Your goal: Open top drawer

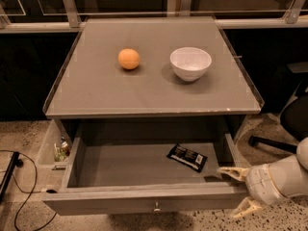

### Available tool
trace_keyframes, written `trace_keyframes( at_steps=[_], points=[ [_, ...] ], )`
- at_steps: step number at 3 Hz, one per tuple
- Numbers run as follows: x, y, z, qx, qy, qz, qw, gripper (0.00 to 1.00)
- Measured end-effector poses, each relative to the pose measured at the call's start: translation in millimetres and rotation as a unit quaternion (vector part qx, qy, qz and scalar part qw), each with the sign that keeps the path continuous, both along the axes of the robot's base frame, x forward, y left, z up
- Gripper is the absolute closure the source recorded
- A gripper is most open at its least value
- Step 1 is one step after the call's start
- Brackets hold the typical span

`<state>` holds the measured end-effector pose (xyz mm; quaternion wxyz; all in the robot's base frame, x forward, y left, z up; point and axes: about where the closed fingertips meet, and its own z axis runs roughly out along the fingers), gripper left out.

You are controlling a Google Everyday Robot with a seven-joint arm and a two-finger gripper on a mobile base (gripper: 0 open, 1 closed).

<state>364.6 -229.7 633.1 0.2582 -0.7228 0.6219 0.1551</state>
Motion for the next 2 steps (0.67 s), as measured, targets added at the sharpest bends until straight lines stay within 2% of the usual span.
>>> trace_keyframes(
  at_steps=[1, 2],
  points=[
    [7.4, 9.7, -16.1, -0.008, 0.008, 0.006, 0.9999, 0.0],
    [4.9, 14.2, -15.8, -0.005, 0.014, 0.01, 0.9998, 0.19]
  ],
)
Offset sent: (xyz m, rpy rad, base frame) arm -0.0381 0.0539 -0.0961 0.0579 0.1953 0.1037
